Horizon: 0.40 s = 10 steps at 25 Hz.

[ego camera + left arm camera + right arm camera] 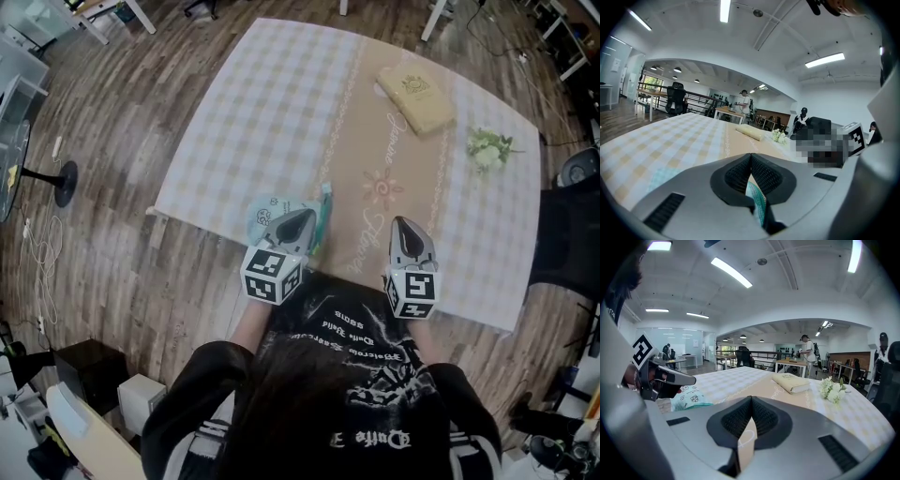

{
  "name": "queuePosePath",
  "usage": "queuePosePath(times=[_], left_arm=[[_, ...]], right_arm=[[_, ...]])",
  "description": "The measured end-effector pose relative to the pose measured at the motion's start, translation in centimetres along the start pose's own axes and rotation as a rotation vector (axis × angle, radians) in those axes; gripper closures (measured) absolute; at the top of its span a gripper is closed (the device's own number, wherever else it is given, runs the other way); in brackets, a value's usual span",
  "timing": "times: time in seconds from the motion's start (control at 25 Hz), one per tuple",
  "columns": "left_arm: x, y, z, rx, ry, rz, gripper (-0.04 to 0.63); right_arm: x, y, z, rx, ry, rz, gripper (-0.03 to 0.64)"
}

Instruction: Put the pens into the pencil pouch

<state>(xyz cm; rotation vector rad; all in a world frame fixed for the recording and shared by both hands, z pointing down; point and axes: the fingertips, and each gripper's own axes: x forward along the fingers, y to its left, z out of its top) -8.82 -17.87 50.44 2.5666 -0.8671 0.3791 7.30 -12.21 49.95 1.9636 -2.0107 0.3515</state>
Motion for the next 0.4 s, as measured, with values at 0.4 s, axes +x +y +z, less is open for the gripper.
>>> queuePosePath(times=[0.4], left_arm=[[0.2, 0.9, -0.2, 0.038, 0.016, -0.009, 0.575]], right_arm=[[0.8, 1.0, 0.5, -0.021, -0.001, 0.013, 0.609]])
